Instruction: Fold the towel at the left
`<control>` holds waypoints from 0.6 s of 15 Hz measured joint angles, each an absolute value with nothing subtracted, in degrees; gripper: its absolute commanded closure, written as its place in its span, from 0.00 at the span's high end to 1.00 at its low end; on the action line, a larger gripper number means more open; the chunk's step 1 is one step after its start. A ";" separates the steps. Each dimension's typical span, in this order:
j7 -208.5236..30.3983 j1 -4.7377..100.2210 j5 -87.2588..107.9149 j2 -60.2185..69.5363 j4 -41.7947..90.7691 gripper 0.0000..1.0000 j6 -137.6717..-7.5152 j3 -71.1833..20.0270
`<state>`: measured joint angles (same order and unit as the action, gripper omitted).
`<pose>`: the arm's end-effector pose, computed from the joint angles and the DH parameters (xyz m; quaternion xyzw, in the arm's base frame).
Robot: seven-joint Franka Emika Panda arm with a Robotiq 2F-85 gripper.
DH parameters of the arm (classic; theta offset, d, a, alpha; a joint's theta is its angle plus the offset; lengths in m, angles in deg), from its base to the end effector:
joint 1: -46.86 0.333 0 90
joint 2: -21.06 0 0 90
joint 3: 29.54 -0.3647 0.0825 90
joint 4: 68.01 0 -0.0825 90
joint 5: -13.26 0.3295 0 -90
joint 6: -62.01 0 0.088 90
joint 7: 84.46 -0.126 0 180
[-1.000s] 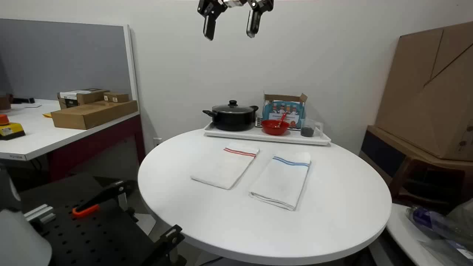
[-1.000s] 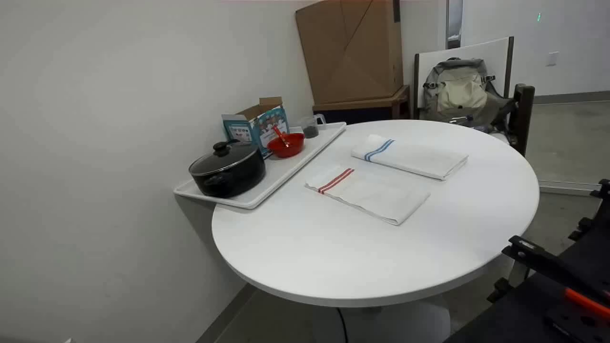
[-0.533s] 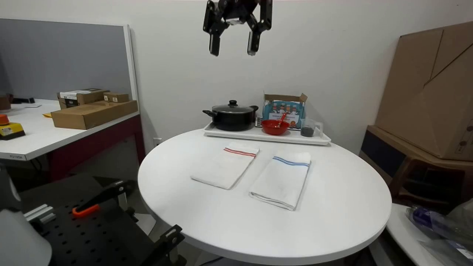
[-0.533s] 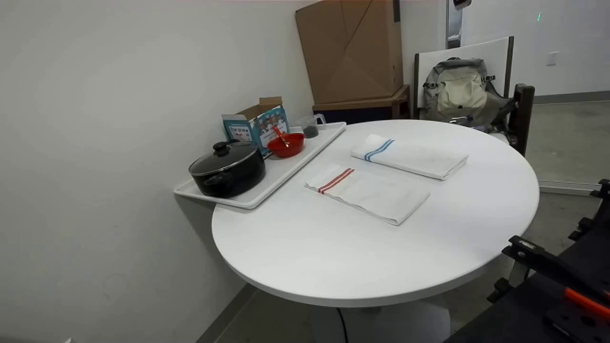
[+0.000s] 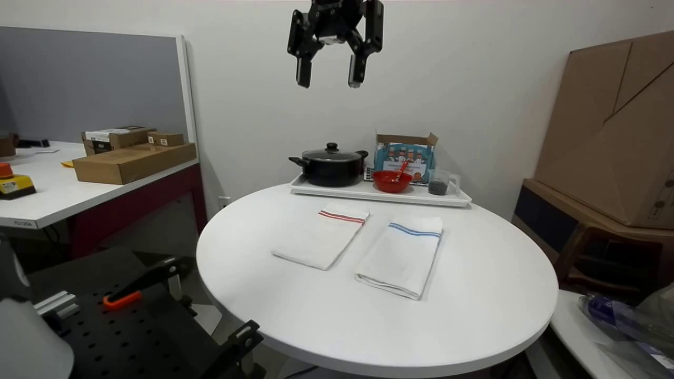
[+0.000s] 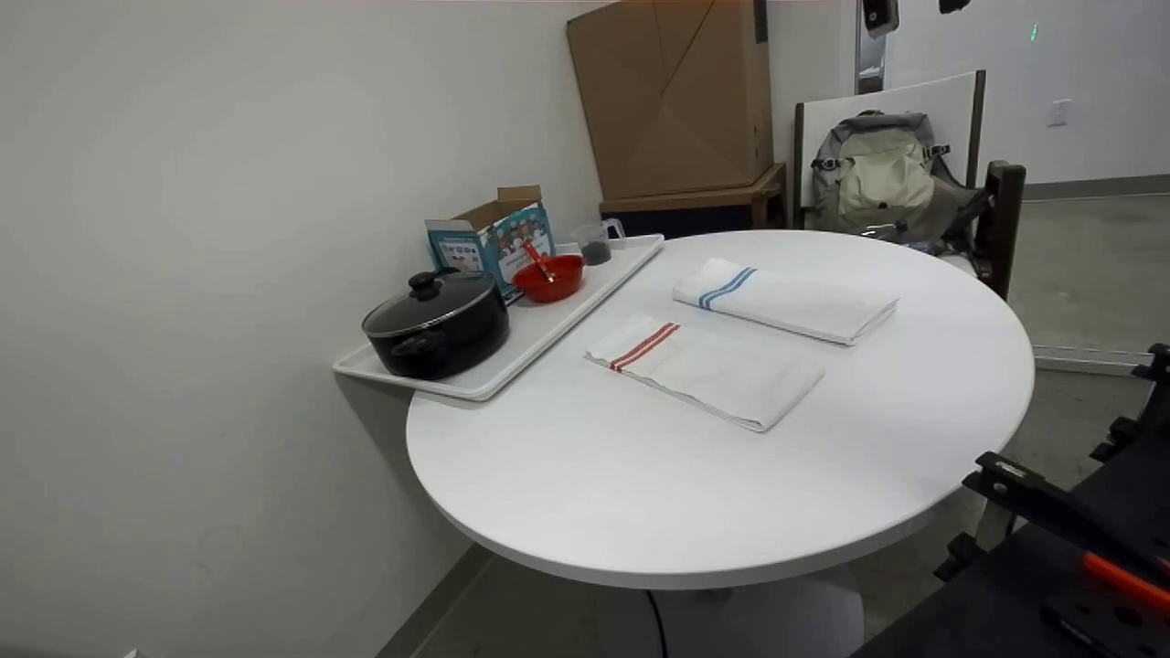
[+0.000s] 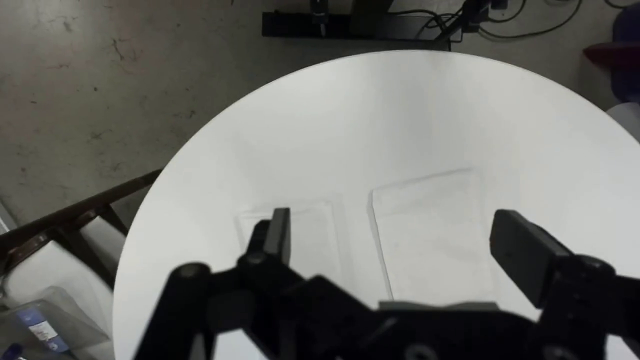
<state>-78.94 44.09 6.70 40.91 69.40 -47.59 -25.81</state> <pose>0.3505 -0.0523 0.4878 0.9966 0.0171 -0.0733 0.0341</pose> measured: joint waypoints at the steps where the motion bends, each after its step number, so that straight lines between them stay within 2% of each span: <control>1: -80.96 43.90 7.93 40.73 69.33 1.00 -47.59 -25.75; 5: -88.18 43.29 14.92 39.55 70.46 1.00 -49.46 -25.40; 9: -94.16 43.21 23.08 37.43 75.84 1.00 -59.17 -25.46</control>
<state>-94.16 43.21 23.08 37.43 75.84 -59.17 -25.46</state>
